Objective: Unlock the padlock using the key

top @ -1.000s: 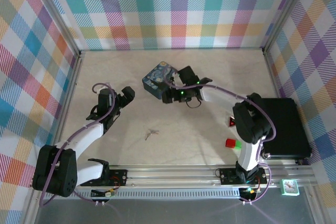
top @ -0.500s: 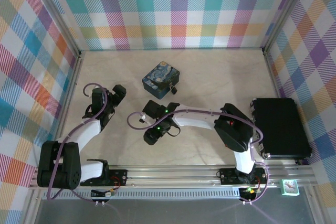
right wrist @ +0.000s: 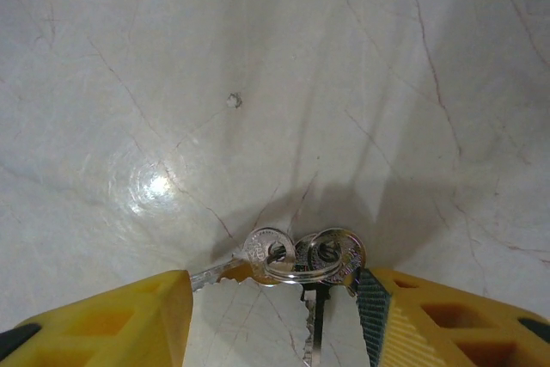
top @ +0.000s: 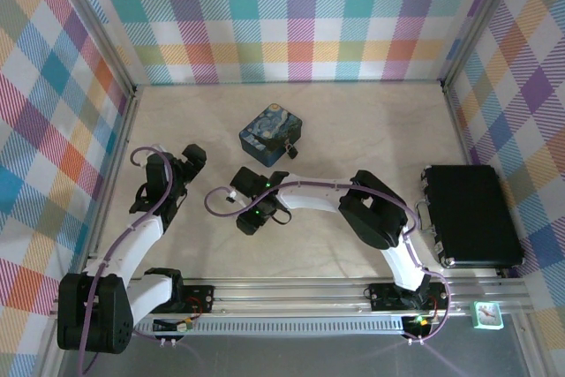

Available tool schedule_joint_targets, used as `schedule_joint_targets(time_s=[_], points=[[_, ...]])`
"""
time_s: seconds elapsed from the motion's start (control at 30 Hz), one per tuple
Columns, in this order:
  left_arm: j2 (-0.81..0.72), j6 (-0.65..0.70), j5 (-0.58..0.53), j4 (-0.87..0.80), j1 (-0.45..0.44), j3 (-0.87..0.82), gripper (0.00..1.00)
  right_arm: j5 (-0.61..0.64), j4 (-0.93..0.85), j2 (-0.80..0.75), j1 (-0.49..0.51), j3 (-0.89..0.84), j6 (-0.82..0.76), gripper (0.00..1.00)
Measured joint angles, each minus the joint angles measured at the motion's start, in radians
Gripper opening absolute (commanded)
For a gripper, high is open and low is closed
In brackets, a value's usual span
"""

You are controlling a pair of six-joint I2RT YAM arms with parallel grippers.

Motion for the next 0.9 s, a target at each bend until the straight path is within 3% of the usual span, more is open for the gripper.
schedule_joint_targets(time_s=[0.47, 0.7, 0.9], points=[[0.008, 0.0, 0.007, -0.012, 0.0, 0.0, 1.0, 0.144, 0.031, -0.051, 0.0, -0.089, 0.035, 0.55], [0.016, 0.0, 0.044, -0.004, 0.0, 0.0, 1.0, 0.119, -0.021, -0.16, -0.001, -0.215, 0.102, 0.58], [0.027, 0.0, 0.056, -0.004, 0.0, 0.001, 1.0, 0.092, -0.049, -0.215, -0.003, -0.197, 0.111, 0.59]])
